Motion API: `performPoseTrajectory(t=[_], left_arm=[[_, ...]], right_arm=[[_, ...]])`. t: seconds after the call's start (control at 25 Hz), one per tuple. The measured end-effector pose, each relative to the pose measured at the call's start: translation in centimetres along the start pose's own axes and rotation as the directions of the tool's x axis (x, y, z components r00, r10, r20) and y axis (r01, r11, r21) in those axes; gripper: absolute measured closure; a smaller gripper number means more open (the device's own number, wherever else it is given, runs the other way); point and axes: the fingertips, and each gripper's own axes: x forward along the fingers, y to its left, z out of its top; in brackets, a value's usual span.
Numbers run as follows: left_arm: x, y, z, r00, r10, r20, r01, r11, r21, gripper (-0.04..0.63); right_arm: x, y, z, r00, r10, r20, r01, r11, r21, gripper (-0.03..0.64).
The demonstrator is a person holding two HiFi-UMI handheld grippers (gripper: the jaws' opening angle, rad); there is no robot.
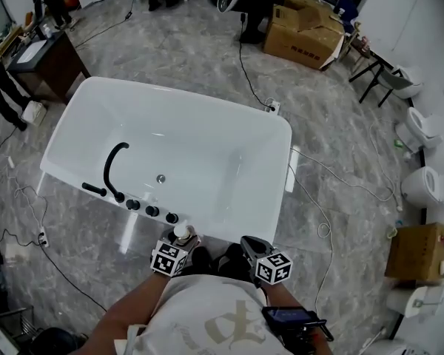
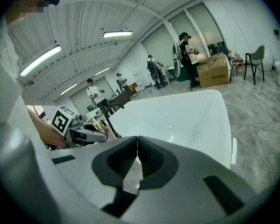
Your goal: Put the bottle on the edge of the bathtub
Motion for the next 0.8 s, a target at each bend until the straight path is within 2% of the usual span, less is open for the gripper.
performPoseTrajectory(t=[0.8], left_arm=[[6.5, 1.6, -0.2, 0.996, 0.069, -0.053, -0.068, 0.998, 0.011, 0.380]], right_arm=[[2.8, -2.3, -0.3, 0.994, 0.074, -0.084, -0.074, 0.997, 0.005, 0.611]])
